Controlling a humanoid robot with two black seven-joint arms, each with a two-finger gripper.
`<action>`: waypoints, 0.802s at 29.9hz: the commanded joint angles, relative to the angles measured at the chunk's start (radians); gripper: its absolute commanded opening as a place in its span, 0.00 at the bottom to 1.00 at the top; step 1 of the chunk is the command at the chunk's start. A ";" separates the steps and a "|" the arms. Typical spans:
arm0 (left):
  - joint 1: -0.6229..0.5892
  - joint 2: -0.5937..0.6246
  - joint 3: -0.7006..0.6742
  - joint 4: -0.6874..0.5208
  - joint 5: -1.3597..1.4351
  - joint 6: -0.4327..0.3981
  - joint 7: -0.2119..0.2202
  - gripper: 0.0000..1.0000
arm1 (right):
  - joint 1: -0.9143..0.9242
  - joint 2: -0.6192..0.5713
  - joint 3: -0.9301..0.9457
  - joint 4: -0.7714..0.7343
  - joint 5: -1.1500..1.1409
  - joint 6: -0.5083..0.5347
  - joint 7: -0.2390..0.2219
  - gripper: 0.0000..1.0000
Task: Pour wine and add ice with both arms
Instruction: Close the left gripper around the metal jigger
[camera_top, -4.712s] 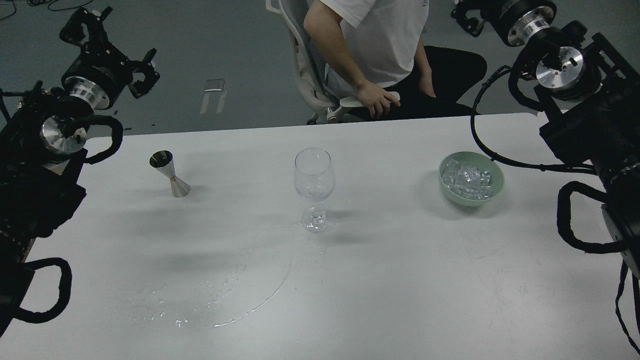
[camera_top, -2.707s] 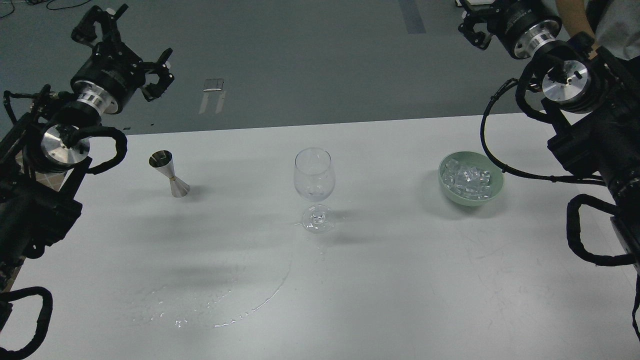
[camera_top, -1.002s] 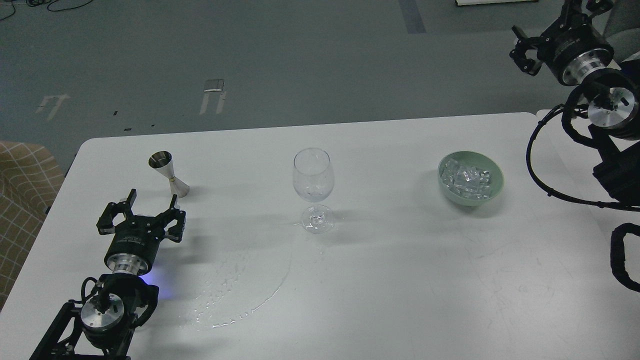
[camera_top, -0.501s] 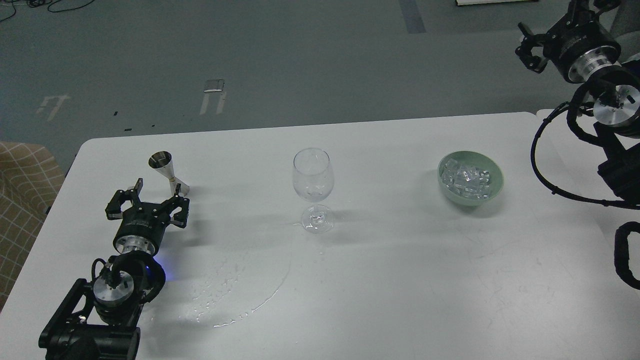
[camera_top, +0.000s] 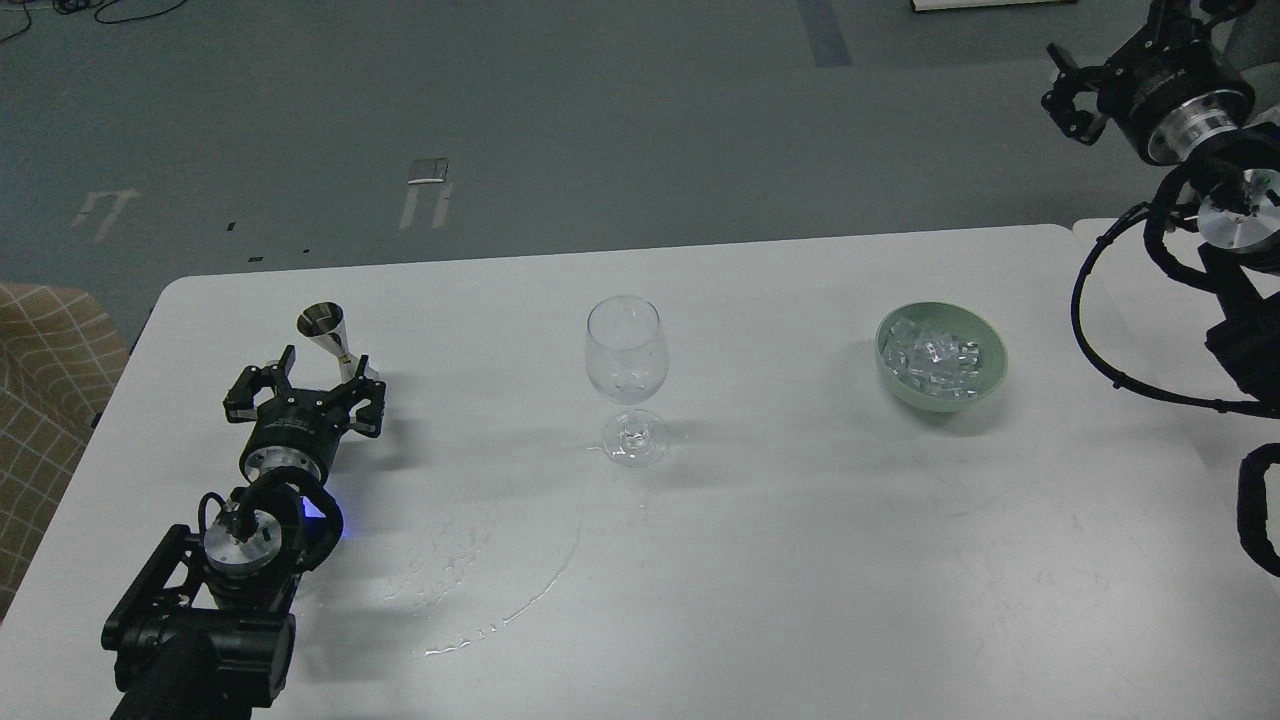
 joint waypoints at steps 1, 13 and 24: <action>-0.053 0.000 -0.002 0.076 0.000 0.001 -0.009 0.78 | 0.001 0.001 0.000 -0.004 0.000 0.000 0.000 0.93; -0.113 -0.009 -0.005 0.164 -0.002 -0.010 -0.014 0.78 | -0.002 0.000 -0.002 -0.008 -0.001 0.000 -0.002 0.93; -0.130 -0.012 -0.005 0.201 -0.002 -0.011 -0.040 0.71 | -0.002 0.001 -0.003 -0.008 -0.003 0.000 -0.002 0.93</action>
